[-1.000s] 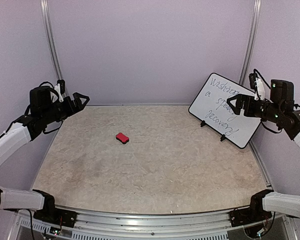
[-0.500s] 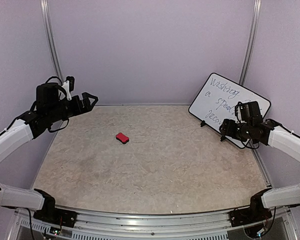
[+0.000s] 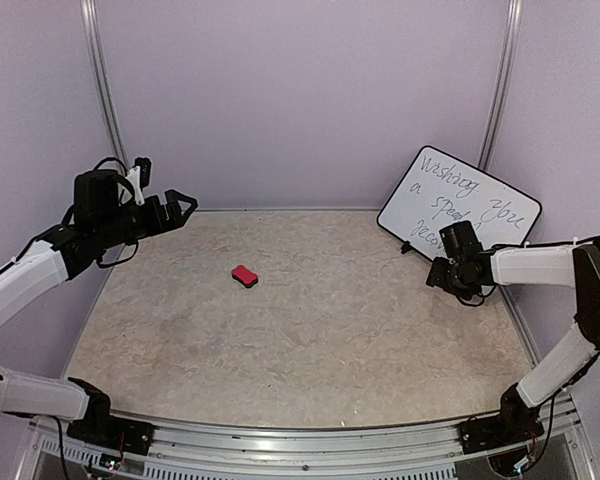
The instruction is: Erase the whiteboard
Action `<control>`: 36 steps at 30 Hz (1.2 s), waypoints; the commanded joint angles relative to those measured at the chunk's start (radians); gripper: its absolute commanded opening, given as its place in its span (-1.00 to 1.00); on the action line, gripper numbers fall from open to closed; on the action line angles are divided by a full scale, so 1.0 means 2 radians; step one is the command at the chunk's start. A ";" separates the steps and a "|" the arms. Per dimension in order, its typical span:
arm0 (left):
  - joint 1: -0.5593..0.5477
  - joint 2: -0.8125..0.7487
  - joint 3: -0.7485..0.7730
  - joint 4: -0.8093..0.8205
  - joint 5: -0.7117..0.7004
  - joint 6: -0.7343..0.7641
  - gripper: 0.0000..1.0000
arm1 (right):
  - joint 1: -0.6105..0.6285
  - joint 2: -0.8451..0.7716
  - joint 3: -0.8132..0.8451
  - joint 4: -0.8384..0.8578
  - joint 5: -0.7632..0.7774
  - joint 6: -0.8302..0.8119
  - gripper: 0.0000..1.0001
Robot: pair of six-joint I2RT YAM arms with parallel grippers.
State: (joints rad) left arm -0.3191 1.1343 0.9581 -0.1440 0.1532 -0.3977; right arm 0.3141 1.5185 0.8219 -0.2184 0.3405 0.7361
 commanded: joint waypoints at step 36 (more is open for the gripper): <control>0.030 -0.010 -0.019 0.032 0.049 -0.011 0.98 | -0.004 0.230 0.119 0.058 0.184 0.068 -0.07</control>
State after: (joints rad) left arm -0.2687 1.1259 0.9314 -0.1116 0.2340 -0.4187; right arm 0.3252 1.9617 1.0370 -0.0719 0.6834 0.8585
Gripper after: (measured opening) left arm 0.990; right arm 0.486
